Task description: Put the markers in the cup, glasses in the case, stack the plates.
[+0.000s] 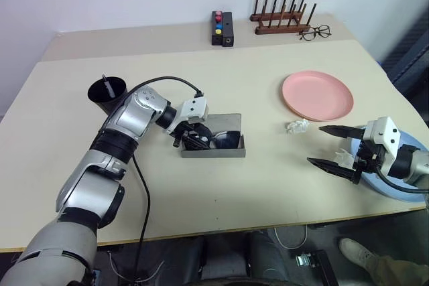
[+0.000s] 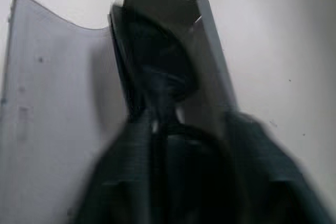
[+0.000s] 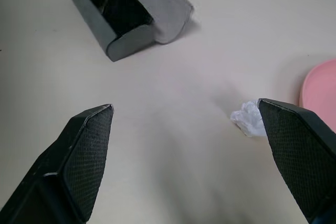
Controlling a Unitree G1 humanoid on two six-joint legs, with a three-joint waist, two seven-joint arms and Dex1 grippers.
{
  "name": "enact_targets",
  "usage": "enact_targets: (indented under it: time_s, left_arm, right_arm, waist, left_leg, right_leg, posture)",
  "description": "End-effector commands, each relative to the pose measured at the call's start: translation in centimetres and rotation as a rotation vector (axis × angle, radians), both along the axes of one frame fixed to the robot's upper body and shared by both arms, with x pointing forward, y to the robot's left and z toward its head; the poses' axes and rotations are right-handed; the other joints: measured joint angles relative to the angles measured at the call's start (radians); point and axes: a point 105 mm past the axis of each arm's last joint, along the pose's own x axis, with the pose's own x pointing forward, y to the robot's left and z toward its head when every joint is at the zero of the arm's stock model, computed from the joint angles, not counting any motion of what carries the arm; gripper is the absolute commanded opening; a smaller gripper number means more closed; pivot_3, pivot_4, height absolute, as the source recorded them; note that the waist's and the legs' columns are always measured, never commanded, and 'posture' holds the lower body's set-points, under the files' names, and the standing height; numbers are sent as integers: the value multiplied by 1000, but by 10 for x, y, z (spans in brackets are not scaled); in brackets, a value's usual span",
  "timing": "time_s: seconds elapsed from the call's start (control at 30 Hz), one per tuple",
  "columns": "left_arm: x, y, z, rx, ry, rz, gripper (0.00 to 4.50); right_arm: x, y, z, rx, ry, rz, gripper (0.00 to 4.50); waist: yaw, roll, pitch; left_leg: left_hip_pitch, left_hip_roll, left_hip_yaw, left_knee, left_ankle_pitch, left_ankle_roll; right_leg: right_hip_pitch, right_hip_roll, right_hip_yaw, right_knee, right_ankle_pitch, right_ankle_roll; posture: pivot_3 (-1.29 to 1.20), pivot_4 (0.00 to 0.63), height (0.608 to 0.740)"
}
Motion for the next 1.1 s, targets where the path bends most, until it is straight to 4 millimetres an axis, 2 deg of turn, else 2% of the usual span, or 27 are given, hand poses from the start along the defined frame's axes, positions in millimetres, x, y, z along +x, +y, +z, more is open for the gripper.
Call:
enact_targets:
  time_s: [0.03,0.07,0.2,0.33,0.47,0.6,0.7,0.77,0.8,0.93,1.1]
  left_arm:
    - [0,-3,10,-6,-41,-33,4003]
    - [0,-4,11,-10,-43,-33,4417]
    - [2,-6,14,-25,-68,-32,4417]
    - [7,-12,29,-79,-132,-18,4417]
    - [21,-16,53,-153,-215,33,4417]
    - [37,-15,62,-185,-257,126,4417]
    - [43,-10,59,-166,-251,180,3585]
    - [46,-6,53,-141,-263,200,2689]
    - [46,-5,51,-129,-265,202,2067]
    - [51,-2,43,-101,-293,239,56]
    - [46,4,26,-30,-297,212,17]
  right_arm:
    - [-1,1,11,-4,-47,2,4500]
    - [-1,0,11,-5,-47,0,4500]
    - [0,0,10,-7,-48,-3,4500]
    - [1,0,10,-9,-52,-5,4500]
    - [3,0,10,-8,-54,-4,4500]
    - [4,1,10,-9,-59,-4,4500]
    - [5,2,10,-8,-61,-2,4500]
    - [6,3,10,-7,-63,-1,4500]
    - [6,3,10,-6,-63,-1,4500]
    - [6,4,9,-3,-63,2,4500]
    - [6,5,9,-1,-62,3,4500]
  waist:
    - [0,0,0]
    - [0,0,0]
    - [0,0,0]
    - [0,0,0]
    - [1,0,0]
    - [0,0,0]
    - [-1,0,0]
    - [-1,-1,0]
    - [-1,-1,0]
    - [0,-1,0]
    - [0,-1,0]
  left_leg:
    - [0,0,0,0,0,0]
    - [0,0,0,0,0,0]
    - [0,0,0,0,0,0]
    - [0,0,0,0,0,0]
    - [0,0,0,0,0,0]
    - [0,0,0,0,0,0]
    - [0,0,0,0,0,0]
    - [-1,0,0,0,0,0]
    - [-1,0,0,0,0,0]
    - [-1,0,0,0,0,0]
    - [-1,0,0,0,0,0]
  right_leg:
    - [0,0,0,0,0,0]
    - [0,0,0,0,0,0]
    - [0,0,0,0,0,0]
    - [0,0,0,0,0,0]
    - [0,0,0,0,0,0]
    - [0,0,0,0,0,0]
    - [0,0,0,0,0,0]
    - [-1,0,0,0,0,0]
    - [-1,0,0,0,0,0]
    - [-1,0,0,0,0,0]
    - [-1,0,0,0,0,0]
  posture:
    - [0,150,740]
    - [0,150,740]
    - [0,150,740]
    - [0,150,740]
    - [0,150,740]
    - [0,150,740]
    - [0,150,740]
    - [0,150,740]
    - [0,150,740]
    - [0,150,740]
    - [0,150,740]
